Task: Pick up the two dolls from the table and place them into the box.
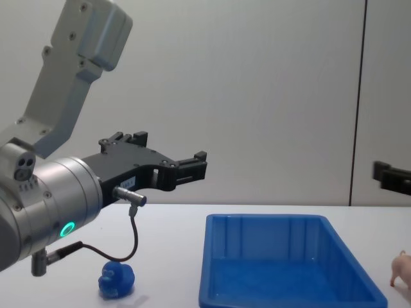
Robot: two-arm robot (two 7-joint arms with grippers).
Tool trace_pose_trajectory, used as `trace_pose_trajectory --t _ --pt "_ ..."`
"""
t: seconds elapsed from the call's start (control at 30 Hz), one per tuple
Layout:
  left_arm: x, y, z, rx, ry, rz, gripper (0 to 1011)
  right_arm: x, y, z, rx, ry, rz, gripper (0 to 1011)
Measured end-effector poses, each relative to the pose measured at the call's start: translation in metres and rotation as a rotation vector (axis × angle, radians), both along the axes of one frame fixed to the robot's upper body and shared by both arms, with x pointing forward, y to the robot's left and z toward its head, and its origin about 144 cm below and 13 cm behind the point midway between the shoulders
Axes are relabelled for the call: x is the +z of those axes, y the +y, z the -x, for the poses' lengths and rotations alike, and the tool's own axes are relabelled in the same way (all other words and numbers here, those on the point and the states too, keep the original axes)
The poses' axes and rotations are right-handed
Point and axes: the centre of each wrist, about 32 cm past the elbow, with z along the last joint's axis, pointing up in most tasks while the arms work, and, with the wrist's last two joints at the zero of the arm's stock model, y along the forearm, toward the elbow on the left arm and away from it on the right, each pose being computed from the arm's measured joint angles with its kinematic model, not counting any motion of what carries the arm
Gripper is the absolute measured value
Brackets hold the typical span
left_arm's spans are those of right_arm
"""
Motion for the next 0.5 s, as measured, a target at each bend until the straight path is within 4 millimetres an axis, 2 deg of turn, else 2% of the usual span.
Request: trace_pose_trajectory --t 0.5 --pt "0.000 0.000 0.000 0.000 0.000 0.000 1001 -0.011 -0.061 -0.007 -0.051 0.067 0.047 1001"
